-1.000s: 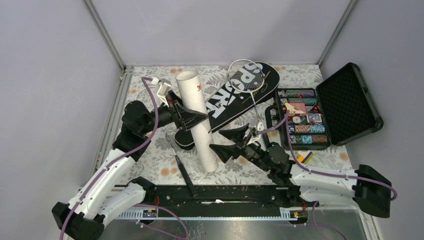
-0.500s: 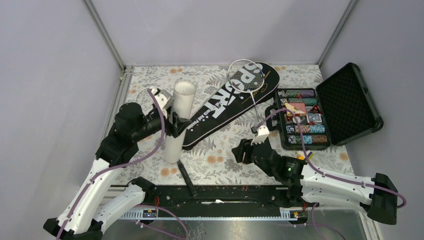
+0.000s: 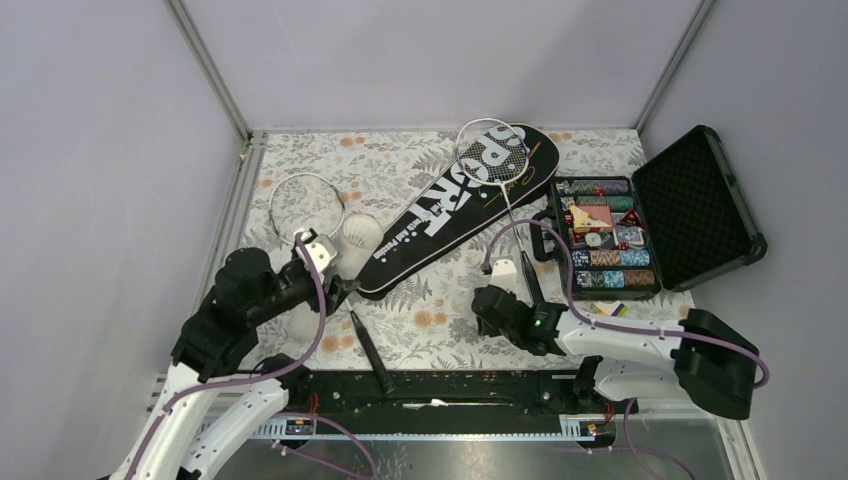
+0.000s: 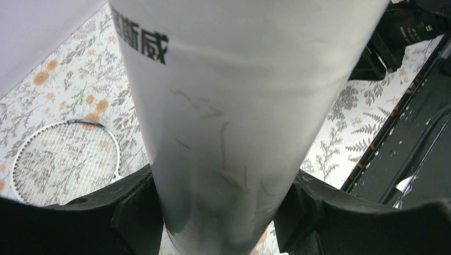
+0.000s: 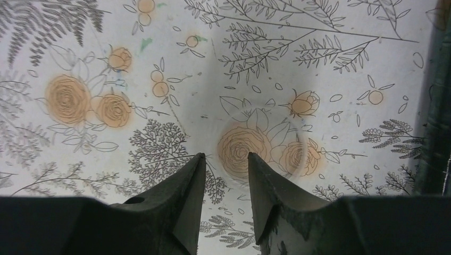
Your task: Pack up the badminton gear
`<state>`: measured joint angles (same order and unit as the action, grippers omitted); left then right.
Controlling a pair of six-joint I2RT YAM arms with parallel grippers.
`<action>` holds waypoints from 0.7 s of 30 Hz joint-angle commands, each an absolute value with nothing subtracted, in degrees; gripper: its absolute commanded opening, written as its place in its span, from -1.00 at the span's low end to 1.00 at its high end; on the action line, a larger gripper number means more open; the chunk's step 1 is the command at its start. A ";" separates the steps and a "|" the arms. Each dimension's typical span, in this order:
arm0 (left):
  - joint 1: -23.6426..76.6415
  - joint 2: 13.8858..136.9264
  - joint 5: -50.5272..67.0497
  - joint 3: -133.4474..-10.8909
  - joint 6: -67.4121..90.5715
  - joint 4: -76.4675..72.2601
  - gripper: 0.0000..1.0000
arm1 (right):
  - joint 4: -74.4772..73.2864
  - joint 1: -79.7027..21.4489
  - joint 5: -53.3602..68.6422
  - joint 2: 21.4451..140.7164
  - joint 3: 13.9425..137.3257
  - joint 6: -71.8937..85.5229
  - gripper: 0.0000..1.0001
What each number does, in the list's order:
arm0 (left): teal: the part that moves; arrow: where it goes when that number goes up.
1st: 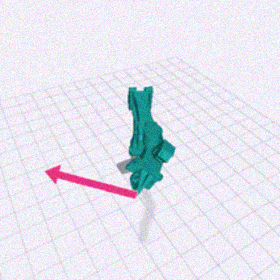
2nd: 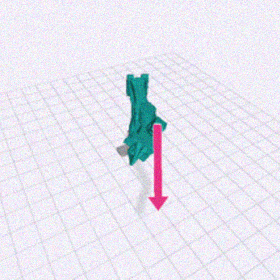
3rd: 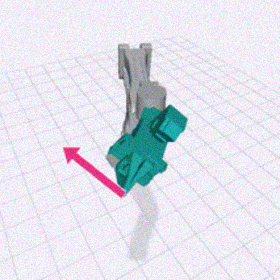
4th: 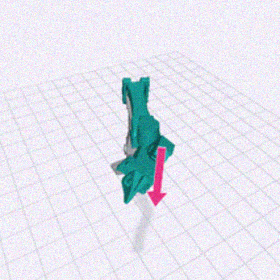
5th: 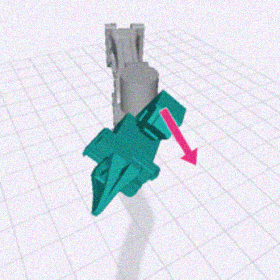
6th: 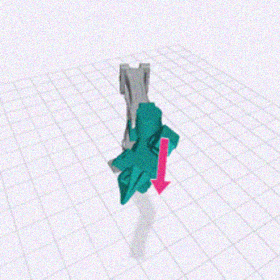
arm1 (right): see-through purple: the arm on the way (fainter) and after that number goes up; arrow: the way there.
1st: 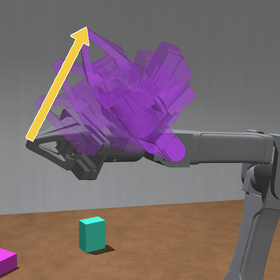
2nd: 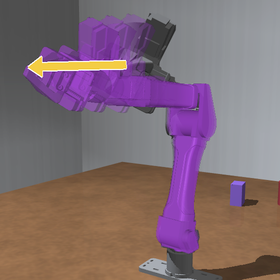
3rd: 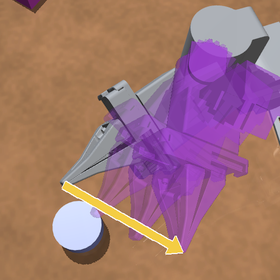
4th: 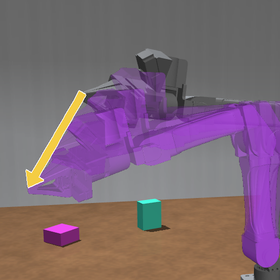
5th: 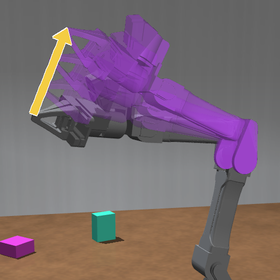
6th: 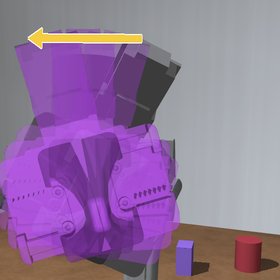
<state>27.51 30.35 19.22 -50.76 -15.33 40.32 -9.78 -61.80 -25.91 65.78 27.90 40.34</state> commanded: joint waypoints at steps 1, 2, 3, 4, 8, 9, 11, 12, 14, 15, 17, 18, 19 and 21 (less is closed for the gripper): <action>27.74 28.24 17.50 -53.11 -19.15 42.37 -0.24 | -7.15 -61.44 -25.53 70.53 30.81 41.15 -0.18; 27.75 27.92 17.76 -53.06 -19.68 42.74 -0.24 | -7.45 -61.44 -25.69 71.68 31.13 41.19 -0.19; 27.74 27.79 17.84 -53.15 -20.06 43.12 -0.24 | -8.12 -61.44 -25.98 72.55 31.59 41.28 -0.21; 27.77 27.98 17.70 -53.44 -20.40 43.73 -0.24 | -9.42 -61.44 -26.42 73.33 32.00 41.48 -0.23; 27.76 28.91 18.46 -54.06 -20.00 44.39 -0.25 | -9.07 -61.44 -27.17 73.79 31.79 41.85 -0.49; 27.77 29.24 18.42 -54.17 -19.21 44.15 -0.26 | -7.80 -61.44 -26.99 73.38 31.10 41.56 -0.58; 27.74 29.99 18.50 -54.47 -18.31 44.12 -0.27 | -6.19 -61.44 -27.13 72.34 30.63 40.74 -0.74; 27.84 30.24 18.62 -54.55 -18.14 44.12 -0.27 | -5.76 -61.44 -27.23 71.61 30.57 39.86 -0.84; 27.89 30.63 18.42 -54.73 -17.90 44.21 -0.27 | -5.20 -61.48 -27.68 69.72 30.59 38.34 -1.00; 28.00 30.94 18.19 -54.94 -17.78 44.25 -0.27 | -4.74 -61.47 -27.96 68.65 30.47 37.51 -1.00; 28.31 31.66 18.18 -55.19 -17.55 44.50 -0.27 | -2.81 -61.44 -27.88 65.94 29.74 35.91 -1.00; 28.44 32.15 17.88 -55.13 -17.01 44.74 -0.27 | -1.68 -61.45 -27.56 64.13 29.23 35.13 -1.00; 28.70 32.68 17.37 -55.07 -16.38 45.04 -0.27 | -0.74 -61.44 -26.97 62.06 28.95 34.27 -1.00; 29.46 33.30 16.20 -54.17 -15.21 45.25 -0.27 | -0.57 -61.44 -26.81 57.84 28.79 32.89 -1.00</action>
<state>28.34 32.05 18.46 -52.29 -17.32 47.57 -4.56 -61.80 -25.89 64.55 29.23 36.58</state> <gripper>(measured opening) 0.626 0.014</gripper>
